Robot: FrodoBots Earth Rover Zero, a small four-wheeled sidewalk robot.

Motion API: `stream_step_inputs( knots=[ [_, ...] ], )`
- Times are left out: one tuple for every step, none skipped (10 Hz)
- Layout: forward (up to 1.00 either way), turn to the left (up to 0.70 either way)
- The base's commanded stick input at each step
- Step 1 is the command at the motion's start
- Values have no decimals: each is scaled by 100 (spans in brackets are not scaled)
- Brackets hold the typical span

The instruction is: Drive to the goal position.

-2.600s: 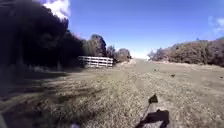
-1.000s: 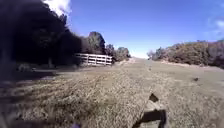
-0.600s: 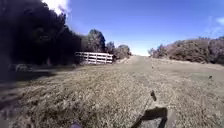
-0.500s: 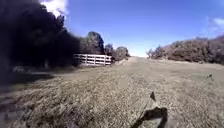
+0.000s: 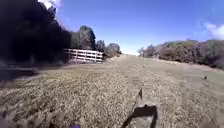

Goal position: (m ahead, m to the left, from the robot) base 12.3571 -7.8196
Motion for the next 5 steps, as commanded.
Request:
stream_step_inputs(
  knots=[
    [70, 0],
    [70, 0],
    [70, 0],
    [70, 0],
    [70, 0]
  ],
)
